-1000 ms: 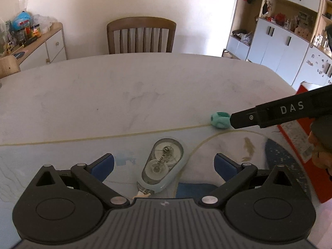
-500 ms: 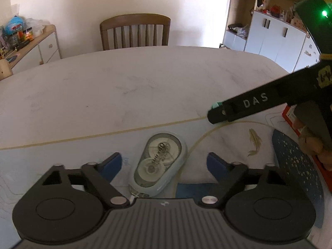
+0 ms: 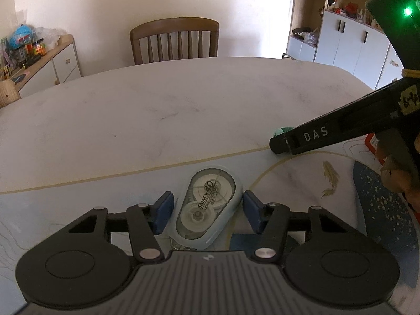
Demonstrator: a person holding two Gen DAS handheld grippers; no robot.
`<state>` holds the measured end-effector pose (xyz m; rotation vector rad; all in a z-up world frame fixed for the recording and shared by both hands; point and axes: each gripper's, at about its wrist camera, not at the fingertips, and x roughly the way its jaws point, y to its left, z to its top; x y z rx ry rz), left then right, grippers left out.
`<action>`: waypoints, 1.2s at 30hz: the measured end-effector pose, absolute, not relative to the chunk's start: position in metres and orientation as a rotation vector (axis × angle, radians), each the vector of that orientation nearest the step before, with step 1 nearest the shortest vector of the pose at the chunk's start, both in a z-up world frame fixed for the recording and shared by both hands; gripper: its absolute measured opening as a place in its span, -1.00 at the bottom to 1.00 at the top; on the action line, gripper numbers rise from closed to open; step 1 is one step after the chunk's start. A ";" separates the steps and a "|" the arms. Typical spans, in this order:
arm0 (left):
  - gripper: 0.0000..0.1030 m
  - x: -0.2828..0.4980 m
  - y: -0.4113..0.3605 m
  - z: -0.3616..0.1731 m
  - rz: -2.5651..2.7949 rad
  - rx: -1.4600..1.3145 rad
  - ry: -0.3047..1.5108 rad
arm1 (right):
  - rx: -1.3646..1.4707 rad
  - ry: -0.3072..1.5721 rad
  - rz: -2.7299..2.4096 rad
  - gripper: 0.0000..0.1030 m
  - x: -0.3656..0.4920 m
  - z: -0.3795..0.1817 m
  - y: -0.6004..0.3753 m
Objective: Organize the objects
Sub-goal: 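Grasp the white tape dispenser with the left gripper while the right gripper grasps the teal clip, then carry the tape dispenser and teal clip into the red shoebox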
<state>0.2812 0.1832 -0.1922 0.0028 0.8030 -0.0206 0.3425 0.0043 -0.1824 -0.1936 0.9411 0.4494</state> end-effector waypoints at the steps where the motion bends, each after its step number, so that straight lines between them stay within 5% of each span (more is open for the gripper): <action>1: 0.10 0.281 0.183 -0.192 -0.021 0.001 0.804 | -0.203 0.940 0.449 -0.28 0.342 -0.182 0.005; 11: -0.09 0.279 0.181 -0.188 0.000 0.004 0.816 | -0.199 0.935 0.459 -0.29 0.328 -0.165 0.002; 36: -0.10 0.213 0.143 -0.109 -0.086 -0.037 0.768 | -0.118 0.912 0.485 -0.29 0.229 -0.085 -0.054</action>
